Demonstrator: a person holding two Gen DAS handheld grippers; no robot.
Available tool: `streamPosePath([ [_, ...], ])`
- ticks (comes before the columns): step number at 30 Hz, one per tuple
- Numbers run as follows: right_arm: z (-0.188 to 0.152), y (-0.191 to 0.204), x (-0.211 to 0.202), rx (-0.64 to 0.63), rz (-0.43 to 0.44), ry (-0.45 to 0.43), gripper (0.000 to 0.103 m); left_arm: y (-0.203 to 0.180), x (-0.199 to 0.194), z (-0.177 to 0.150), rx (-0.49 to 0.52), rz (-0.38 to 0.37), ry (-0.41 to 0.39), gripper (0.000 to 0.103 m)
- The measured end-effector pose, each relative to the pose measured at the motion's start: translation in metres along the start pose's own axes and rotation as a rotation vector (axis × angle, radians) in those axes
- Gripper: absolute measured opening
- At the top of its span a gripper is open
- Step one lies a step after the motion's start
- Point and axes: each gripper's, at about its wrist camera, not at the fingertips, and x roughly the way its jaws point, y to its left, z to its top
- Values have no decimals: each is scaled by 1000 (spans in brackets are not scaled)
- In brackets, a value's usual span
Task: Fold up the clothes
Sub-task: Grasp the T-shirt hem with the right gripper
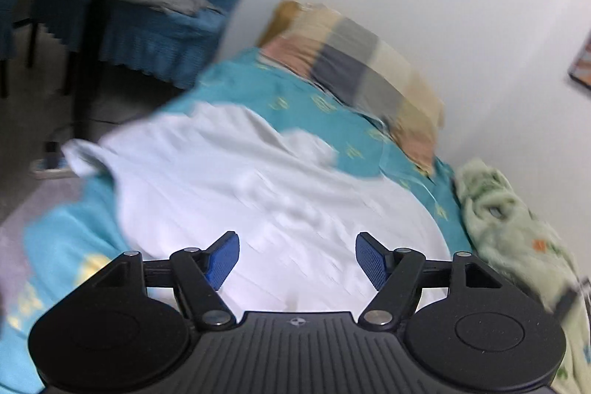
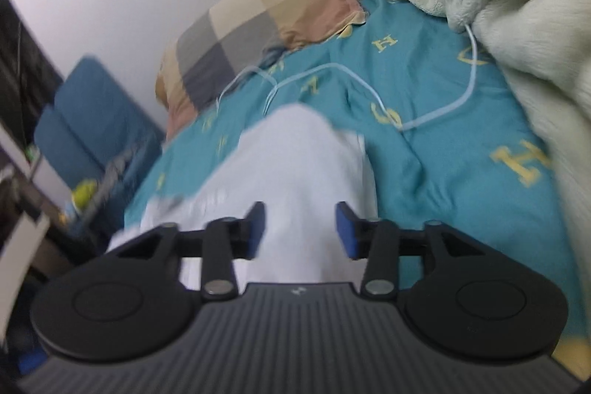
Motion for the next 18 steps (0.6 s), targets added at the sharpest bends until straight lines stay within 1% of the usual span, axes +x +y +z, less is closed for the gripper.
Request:
streamPosePath([
  [2,12,-9,28,19,-6,-6,58,-8,17,-10,38,-19,53,72],
  [4,17,-22,53,32,8,4,57,-8,33,-18,57,-15,83,72],
  [7,13,-37,83,30,-44,31,57,-1,52,-22,51,-20,110,71],
  [8,10,-41,90,27,-47,42,56,1,54,-21,48,-25,109,70],
  [9,7,-42,93,16,-39,41,52,3,56,-20,45,-30,107,70],
  [10,4,-38,94,-13,-36,27,46,5,58,-20,42,-36,104,69],
  [11,4,-32,95,-51,-27,26,20,7,56,-19,44,-37,95,69],
  [12,3,-20,93,-109,-26,16,11,7,53,-18,41,-40,85,69],
  [15,-4,26,86,-315,-22,-22,8,8,45,-14,12,-67,62,69],
  [16,-9,45,83,-393,-8,-30,8,8,41,-13,6,-73,51,69],
  [18,-27,78,78,-508,33,-22,8,9,31,-11,-5,-86,26,68],
])
